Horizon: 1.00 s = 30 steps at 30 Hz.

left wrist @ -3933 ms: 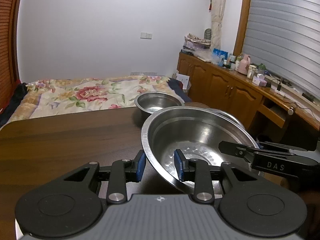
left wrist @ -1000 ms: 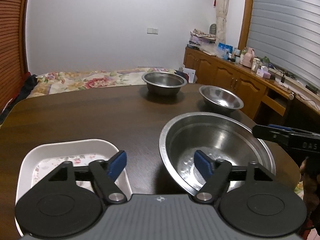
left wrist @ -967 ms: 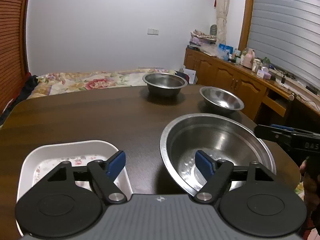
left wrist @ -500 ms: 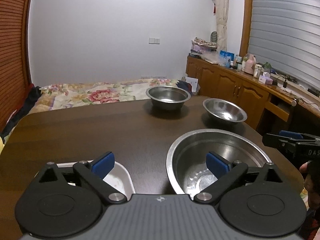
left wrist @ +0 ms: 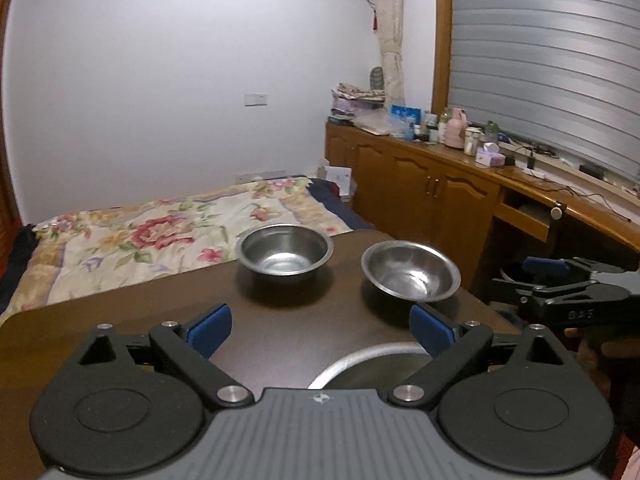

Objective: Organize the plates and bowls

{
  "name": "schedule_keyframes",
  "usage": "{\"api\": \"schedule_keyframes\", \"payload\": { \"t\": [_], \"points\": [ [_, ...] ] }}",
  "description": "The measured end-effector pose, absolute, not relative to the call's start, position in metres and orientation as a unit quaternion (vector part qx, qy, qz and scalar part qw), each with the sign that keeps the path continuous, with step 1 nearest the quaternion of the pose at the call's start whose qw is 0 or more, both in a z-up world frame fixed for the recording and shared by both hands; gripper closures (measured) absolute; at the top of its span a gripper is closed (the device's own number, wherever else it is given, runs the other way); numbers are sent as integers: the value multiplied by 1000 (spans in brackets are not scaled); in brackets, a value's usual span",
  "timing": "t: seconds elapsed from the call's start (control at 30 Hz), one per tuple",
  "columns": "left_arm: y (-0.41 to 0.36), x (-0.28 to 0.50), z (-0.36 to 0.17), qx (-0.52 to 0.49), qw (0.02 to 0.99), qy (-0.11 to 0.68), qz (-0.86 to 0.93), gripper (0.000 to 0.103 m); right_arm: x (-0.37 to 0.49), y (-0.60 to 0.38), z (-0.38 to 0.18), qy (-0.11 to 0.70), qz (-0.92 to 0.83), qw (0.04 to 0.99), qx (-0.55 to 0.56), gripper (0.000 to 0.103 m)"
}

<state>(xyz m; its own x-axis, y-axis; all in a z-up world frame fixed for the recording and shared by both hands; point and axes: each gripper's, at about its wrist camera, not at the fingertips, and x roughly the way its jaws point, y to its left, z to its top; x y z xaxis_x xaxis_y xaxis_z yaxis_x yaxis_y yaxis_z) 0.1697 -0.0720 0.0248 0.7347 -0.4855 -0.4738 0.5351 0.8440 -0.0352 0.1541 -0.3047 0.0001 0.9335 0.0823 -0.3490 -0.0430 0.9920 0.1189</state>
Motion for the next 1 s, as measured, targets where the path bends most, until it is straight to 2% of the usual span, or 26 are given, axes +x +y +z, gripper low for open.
{"api": "schedule_keyframes", "payload": {
  "t": [0.33, 0.5, 0.53, 0.6, 0.8, 0.9, 1.0],
  "points": [
    [-125, 224, 17, 68, 909, 280, -301, 14, 204, -350, -14, 194, 10, 977, 90, 0],
    [-146, 252, 5, 79, 896, 309, -310, 24, 228, -362, -28, 202, 12, 973, 115, 1],
    [-149, 257, 3, 80, 894, 313, -311, 25, 230, -363, -32, 207, 14, 971, 121, 2],
    [-156, 267, 0, 84, 889, 322, -315, 26, 237, -364, -38, 216, 17, 968, 130, 13],
    [-177, 291, -9, 89, 872, 349, -332, 33, 249, -364, -46, 234, 42, 958, 159, 15],
    [-186, 301, -17, 89, 861, 367, -341, 35, 251, -365, -45, 234, 45, 957, 165, 19],
    [-193, 312, -23, 86, 852, 387, -342, 44, 253, -367, -45, 235, 53, 955, 175, 24]
  ]
}}
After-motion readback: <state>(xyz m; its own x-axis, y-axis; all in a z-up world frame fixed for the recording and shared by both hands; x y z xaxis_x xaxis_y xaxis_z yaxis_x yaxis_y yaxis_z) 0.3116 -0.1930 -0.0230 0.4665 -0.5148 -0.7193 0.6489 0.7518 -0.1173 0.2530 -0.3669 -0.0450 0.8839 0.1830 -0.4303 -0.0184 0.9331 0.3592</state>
